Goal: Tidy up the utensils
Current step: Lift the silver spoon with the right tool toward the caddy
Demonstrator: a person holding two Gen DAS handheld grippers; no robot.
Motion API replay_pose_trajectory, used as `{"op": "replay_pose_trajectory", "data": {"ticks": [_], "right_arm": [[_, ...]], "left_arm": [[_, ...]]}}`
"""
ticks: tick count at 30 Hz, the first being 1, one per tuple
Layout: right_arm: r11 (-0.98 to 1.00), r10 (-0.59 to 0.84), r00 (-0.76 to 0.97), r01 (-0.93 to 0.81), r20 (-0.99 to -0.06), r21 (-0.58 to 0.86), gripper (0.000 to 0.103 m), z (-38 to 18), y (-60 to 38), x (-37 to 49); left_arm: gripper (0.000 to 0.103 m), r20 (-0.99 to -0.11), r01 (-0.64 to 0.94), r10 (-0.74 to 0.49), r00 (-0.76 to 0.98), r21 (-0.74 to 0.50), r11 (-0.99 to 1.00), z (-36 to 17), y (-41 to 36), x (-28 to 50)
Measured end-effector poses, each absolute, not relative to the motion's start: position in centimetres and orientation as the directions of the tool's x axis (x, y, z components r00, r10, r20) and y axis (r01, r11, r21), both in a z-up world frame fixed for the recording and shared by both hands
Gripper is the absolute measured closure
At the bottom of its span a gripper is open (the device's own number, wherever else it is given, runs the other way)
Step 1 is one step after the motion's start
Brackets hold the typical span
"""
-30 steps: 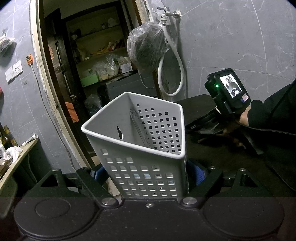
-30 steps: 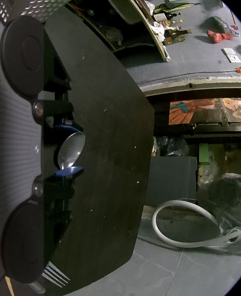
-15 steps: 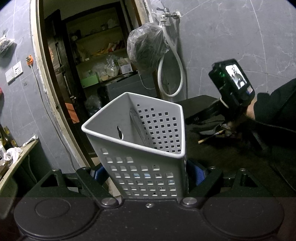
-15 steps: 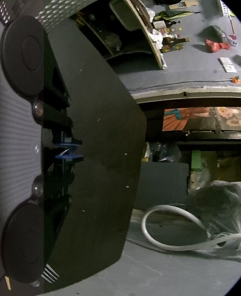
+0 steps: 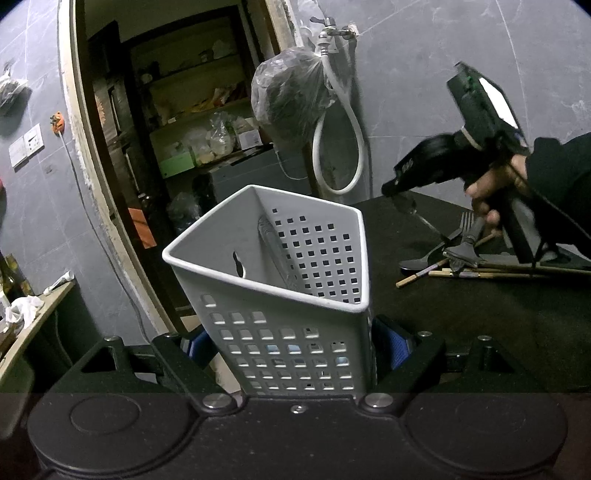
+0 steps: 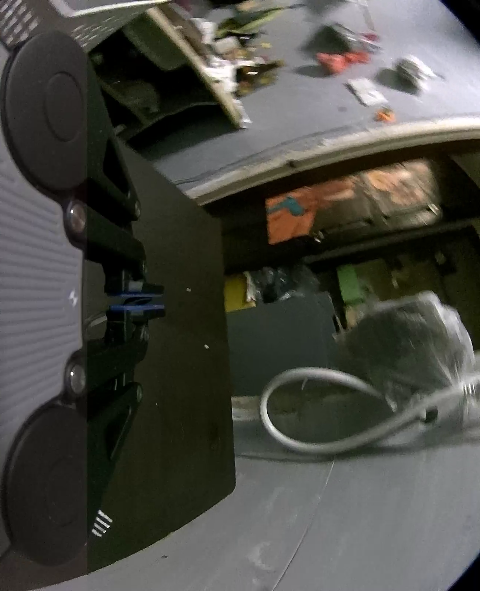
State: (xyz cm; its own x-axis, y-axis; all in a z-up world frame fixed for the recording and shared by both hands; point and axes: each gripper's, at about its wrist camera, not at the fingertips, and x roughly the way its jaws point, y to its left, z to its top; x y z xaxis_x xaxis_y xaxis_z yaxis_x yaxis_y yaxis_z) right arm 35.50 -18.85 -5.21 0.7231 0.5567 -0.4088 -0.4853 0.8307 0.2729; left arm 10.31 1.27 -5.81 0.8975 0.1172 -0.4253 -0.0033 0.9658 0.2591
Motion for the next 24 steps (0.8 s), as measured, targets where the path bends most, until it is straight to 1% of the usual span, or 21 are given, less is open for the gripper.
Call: {"op": "replay_pose_trajectory", "data": {"ticks": [5,10,19,24], "right_arm": [[0.816,0.557,0.745,-0.409,-0.367,0.408,0.099,-4.7,-21.8,36.5],[0.793,0.552,0.761,-0.352,-0.341,0.498,0.099,-4.6,-23.9,37.2],[0.75,0.547,0.777,-0.292,-0.31,0.593,0.1,-4.6,-26.5,37.3],[0.733,0.553,0.781,-0.29,-0.291,0.616,0.1,-4.2,-27.4,36.9]], "left_arm": [[0.016,-0.423,-0.003,0.117,0.899,0.26,0.966,-5.9,1.3,10.2],[0.016,-0.42,-0.002,0.117,0.9,0.263,0.965,-5.9,1.3,10.2],[0.016,-0.413,-0.002,0.119,0.903,0.272,0.962,-6.0,1.1,10.1],[0.016,-0.411,-0.003,0.119,0.904,0.271,0.963,-6.1,1.1,10.0]]}}
